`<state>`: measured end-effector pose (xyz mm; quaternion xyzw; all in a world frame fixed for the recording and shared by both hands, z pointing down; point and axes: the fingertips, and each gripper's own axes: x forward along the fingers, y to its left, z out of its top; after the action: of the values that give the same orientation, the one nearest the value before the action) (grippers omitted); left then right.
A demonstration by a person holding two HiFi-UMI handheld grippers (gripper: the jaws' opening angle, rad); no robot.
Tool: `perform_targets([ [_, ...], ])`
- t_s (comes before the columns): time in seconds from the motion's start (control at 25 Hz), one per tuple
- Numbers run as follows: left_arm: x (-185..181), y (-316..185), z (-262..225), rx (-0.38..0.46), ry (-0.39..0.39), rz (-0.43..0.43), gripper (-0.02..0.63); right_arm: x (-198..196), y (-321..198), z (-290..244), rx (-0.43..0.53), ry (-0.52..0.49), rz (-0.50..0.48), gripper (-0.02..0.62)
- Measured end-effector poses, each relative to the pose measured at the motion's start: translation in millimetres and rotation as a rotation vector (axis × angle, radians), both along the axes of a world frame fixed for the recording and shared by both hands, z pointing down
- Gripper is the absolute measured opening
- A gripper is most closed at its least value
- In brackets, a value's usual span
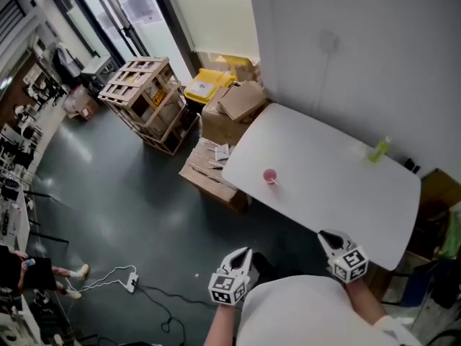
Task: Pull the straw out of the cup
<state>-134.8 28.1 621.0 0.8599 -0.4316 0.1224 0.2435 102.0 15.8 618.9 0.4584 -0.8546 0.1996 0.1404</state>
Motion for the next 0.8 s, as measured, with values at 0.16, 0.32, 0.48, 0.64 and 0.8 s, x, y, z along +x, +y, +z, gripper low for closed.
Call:
perform_targets([
  [0.16, -19.6, -27.1, 4.6, -0.014, -0.009, 0.053, 0.002, -19.1, -18.9, 7.7, -0.01, 0.009, 0.027, 0.049],
  [0.32, -39.0, -48.2, 11.9, -0.012, -0.048, 0.116, 0.002, -40.7, -33.2, 10.8, -0.025, 0.015, 0.053, 0.049],
  [0.48, -48.9, -63.2, 18.5, -0.009, -0.059, 0.176, 0.002, -54.7, -41.8, 10.0, -0.038, 0.017, 0.093, 0.049],
  [0.64, -46.5, -79.7, 23.7, 0.026, -0.105, 0.232, 0.002, -57.5, -44.8, 11.1, -0.053, 0.0, 0.125, 0.049],
  [0.8, -30.5, -94.8, 29.9, 0.065, -0.17, 0.284, 0.002, -48.5, -46.2, 18.1, -0.077, 0.009, 0.136, 0.049],
])
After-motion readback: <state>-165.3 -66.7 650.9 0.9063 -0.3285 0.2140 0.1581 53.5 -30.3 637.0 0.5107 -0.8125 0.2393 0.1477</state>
